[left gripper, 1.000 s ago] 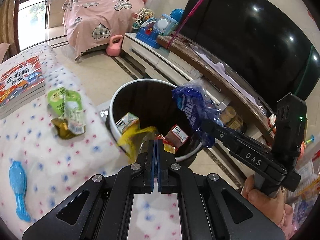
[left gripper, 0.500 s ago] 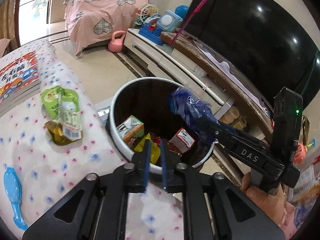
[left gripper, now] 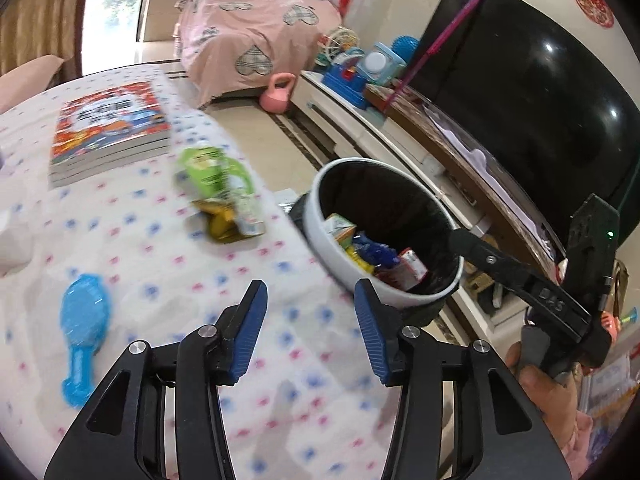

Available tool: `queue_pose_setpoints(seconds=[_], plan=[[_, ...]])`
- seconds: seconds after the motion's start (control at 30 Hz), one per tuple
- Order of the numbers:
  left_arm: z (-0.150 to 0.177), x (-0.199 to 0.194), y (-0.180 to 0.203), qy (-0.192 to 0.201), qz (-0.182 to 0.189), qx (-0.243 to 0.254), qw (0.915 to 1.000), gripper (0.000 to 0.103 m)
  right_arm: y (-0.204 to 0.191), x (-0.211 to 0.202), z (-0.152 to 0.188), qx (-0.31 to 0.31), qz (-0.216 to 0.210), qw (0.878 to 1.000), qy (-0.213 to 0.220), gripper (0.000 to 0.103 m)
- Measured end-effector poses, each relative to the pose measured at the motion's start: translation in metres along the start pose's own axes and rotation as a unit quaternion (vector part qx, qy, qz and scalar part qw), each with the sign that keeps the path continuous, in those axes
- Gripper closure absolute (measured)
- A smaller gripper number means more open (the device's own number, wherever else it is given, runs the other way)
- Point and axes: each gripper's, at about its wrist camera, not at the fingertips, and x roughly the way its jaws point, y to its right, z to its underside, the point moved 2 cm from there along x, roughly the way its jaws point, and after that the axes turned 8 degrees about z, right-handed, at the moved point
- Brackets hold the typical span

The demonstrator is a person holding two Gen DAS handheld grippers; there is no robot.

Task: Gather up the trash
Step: 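Move both tools back to the bed toward the foam block and hairbrush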

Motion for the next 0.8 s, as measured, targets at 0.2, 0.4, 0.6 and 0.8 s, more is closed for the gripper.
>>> queue_pose_setpoints(seconds=[0.2, 0.4, 0.6, 0.8], plan=[[0.020, -0.029, -0.031, 0.014, -0.022, -0.023, 0.9994, 0.053, -0.035, -0.011, 0.020, -0.012, -0.024, 1.000, 0.005, 0.010], [0.040, -0.062, -0.068, 0.029, -0.047, -0.048, 0.9973, 0.051, -0.077, -0.009, 0.044, -0.036, -0.049, 0.998, -0.015, 0.009], [0.058, -0.091, -0.108, 0.042, -0.073, -0.074, 0.9937, 0.050, -0.119, -0.005, 0.070, -0.063, -0.071, 0.995, -0.036, 0.009], [0.071, -0.112, -0.141, 0.048, -0.100, -0.089, 0.9898, 0.050, -0.153, 0.003, 0.090, -0.086, -0.083, 0.991, -0.056, 0.009]])
